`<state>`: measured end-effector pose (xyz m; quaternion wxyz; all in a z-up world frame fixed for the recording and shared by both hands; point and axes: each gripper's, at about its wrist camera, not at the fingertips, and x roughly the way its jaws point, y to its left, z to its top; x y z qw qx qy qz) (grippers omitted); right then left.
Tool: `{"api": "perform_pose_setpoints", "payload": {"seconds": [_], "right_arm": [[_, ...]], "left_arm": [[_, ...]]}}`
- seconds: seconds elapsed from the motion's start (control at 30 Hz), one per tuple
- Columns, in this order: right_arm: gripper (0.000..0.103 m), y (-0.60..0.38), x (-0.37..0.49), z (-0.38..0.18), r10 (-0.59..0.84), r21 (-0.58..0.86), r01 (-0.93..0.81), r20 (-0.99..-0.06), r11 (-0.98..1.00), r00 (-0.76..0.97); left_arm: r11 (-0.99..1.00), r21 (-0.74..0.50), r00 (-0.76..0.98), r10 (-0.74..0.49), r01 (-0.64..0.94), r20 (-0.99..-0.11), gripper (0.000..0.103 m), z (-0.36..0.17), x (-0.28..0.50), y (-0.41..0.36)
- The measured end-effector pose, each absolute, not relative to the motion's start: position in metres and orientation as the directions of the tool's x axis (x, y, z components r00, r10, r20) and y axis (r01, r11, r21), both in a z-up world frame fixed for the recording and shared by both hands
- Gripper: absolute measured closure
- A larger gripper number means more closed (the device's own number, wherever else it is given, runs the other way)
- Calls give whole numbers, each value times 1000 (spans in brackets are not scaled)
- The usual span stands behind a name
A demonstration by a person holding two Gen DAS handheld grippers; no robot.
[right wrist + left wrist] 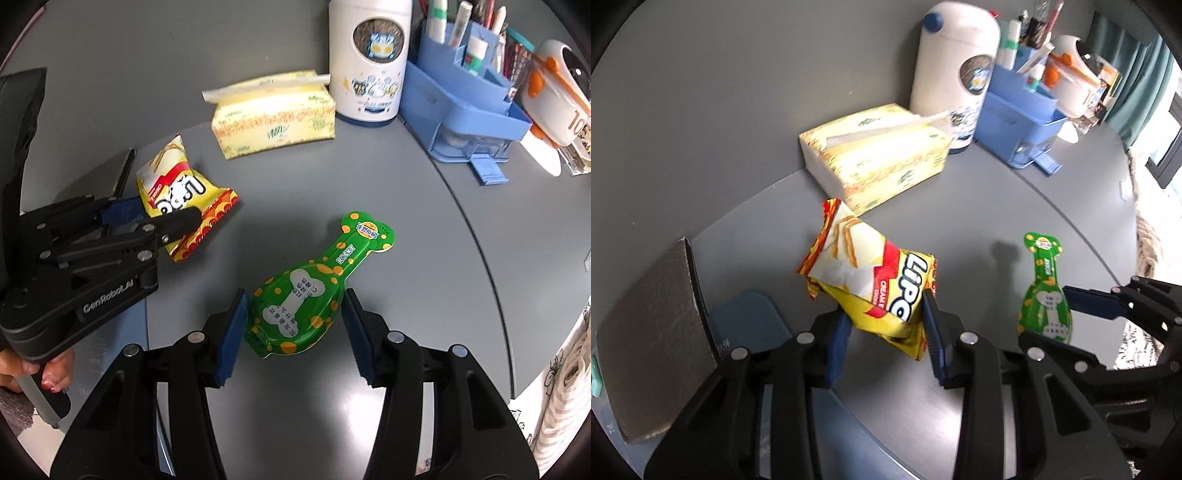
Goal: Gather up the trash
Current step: 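Grasp the yellow Lipo snack bag with the left tool while the right tool grasps the green bone packet, then carry the snack bag and green packet down over the grey bin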
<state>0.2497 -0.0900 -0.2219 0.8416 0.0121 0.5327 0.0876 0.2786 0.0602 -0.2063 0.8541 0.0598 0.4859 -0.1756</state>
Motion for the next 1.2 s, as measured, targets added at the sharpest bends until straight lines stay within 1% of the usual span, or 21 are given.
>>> {"api": "perform_pose_setpoints", "payload": {"seconds": [0.27, 0.57, 0.87, 1.2], "right_arm": [[54, -106, 223, -190, 167, 115, -140, -878, 983, 448], [54, -142, 159, -158, 183, 112, -177, -865, 978, 467], [54, -188, 68, -143, 224, 116, -252, -859, 961, 461], [54, -245, -38, -146, 277, 122, -347, -853, 930, 441]], "left_arm": [[913, -79, 482, -283, 400, -829, 66, -183, 245, 27], [909, -111, 491, -316, 402, -812, 66, -162, 187, 1], [908, -100, 510, -317, 407, -800, 66, -150, 97, -48], [937, -98, 521, -271, 336, -809, 66, -160, -14, -103]]}}
